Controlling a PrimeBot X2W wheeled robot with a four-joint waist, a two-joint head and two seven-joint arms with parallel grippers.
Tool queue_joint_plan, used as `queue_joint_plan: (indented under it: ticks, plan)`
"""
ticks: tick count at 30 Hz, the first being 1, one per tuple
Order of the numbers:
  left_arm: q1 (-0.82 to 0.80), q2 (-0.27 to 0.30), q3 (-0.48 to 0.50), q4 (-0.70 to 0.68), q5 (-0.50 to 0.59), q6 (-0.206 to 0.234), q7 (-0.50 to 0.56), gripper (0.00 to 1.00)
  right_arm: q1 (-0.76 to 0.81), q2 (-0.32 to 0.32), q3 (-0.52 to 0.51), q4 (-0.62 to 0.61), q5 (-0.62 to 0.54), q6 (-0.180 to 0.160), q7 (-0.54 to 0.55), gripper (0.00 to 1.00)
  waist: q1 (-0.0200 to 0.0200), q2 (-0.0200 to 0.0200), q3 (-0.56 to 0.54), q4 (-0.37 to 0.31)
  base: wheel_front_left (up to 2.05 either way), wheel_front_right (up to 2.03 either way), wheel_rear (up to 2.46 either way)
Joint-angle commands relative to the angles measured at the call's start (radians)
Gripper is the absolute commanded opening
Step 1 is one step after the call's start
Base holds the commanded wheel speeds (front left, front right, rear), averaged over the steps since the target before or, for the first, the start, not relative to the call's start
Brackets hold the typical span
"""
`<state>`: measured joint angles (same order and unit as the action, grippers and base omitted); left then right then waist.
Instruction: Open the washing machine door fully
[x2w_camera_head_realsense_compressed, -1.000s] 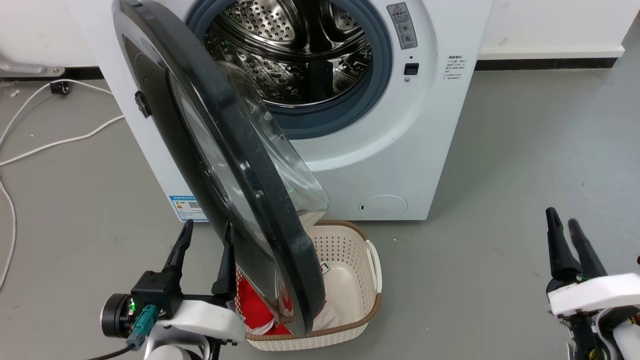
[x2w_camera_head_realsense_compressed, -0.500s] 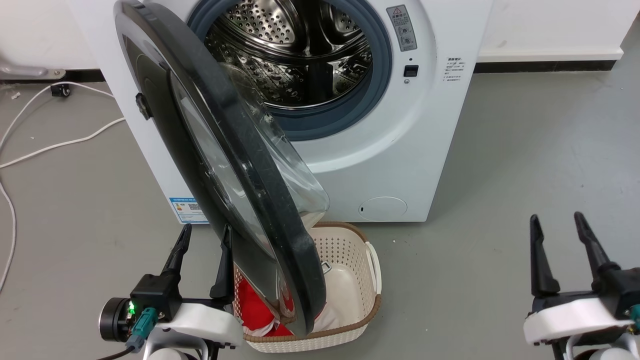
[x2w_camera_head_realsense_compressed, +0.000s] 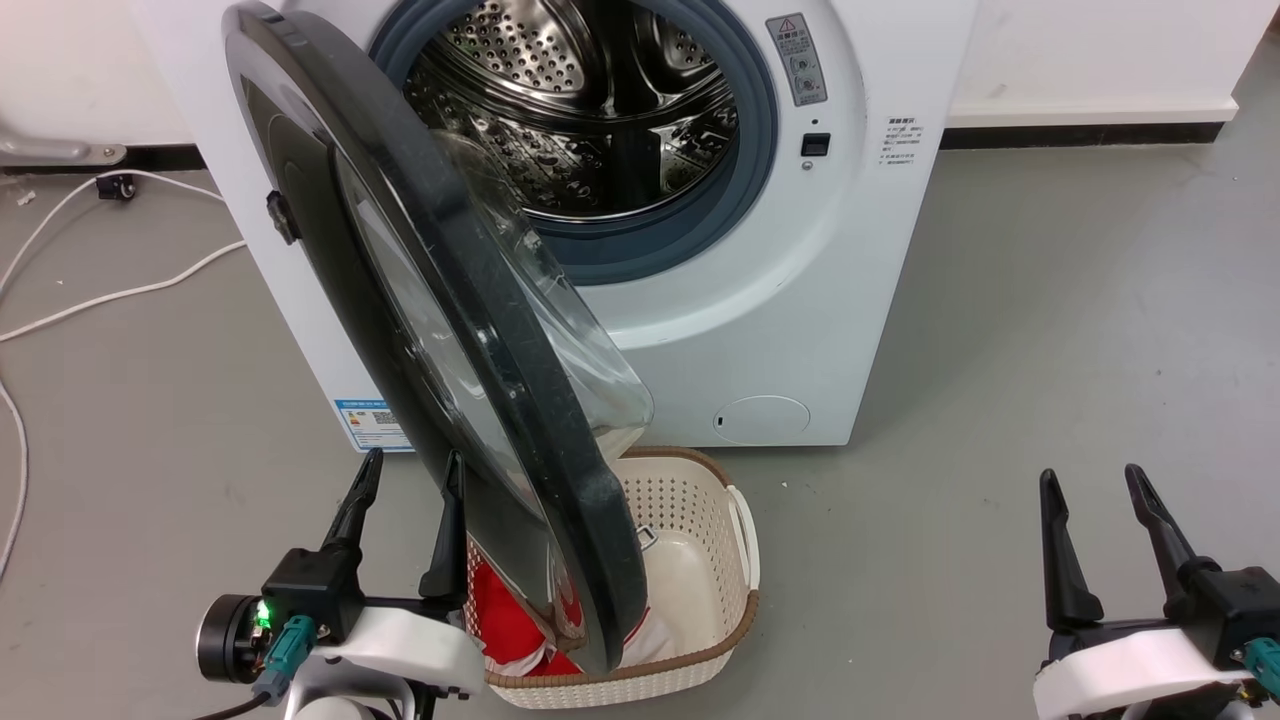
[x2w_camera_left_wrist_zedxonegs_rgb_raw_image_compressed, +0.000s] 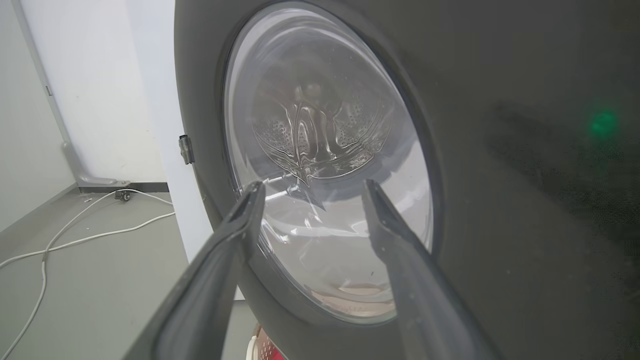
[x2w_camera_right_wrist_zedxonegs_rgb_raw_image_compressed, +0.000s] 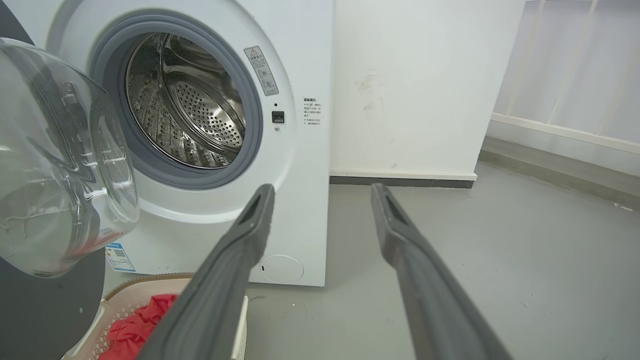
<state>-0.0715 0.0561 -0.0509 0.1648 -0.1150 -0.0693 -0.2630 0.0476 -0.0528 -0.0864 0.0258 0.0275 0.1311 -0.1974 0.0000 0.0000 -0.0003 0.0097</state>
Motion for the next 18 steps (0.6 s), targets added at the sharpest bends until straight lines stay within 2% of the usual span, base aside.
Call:
queue_joint_plan:
  ticks: [1, 5, 6, 7, 10, 18]
  plan:
    - [-0.001, 0.004, 0.003, 0.003, 0.007, -0.003, -0.003, 1.00, 0.013, 0.004, 0.001, -0.001, 0.012, -0.001, -0.001, 1.00, 0.0000, 0.0000, 0.000, -0.001, 0.00, 0.00, 0.00]
    - [0.000, 0.004, 0.005, 0.004, 0.004, -0.004, -0.003, 1.00, 0.009, 0.004, -0.003, -0.002, 0.014, -0.001, 0.002, 1.00, 0.0000, 0.0000, 0.001, -0.001, 0.00, 0.00, 0.00]
    - [-0.001, 0.004, 0.005, 0.003, 0.002, -0.005, -0.003, 0.91, 0.009, 0.004, -0.003, -0.002, 0.014, -0.001, 0.002, 1.00, 0.0000, 0.0000, 0.002, -0.001, 0.00, 0.00, 0.00]
    - [-0.002, 0.004, 0.006, 0.002, 0.002, -0.005, -0.003, 0.64, 0.008, 0.004, -0.003, -0.003, 0.016, -0.001, 0.002, 1.00, 0.0000, 0.0000, 0.004, -0.002, 0.00, 0.00, 0.00]
    - [-0.007, 0.003, 0.006, 0.001, 0.000, -0.006, -0.003, 0.00, 0.006, 0.005, -0.003, -0.002, 0.018, -0.001, 0.003, 1.00, 0.0000, 0.0000, 0.008, -0.002, 0.00, 0.00, 0.00]
    - [-0.014, 0.003, 0.009, 0.006, -0.002, -0.008, -0.003, 0.00, -0.004, 0.005, 0.003, 0.004, 0.020, -0.001, 0.002, 1.00, 0.0000, 0.0000, 0.016, -0.004, 0.00, 0.00, 0.00]
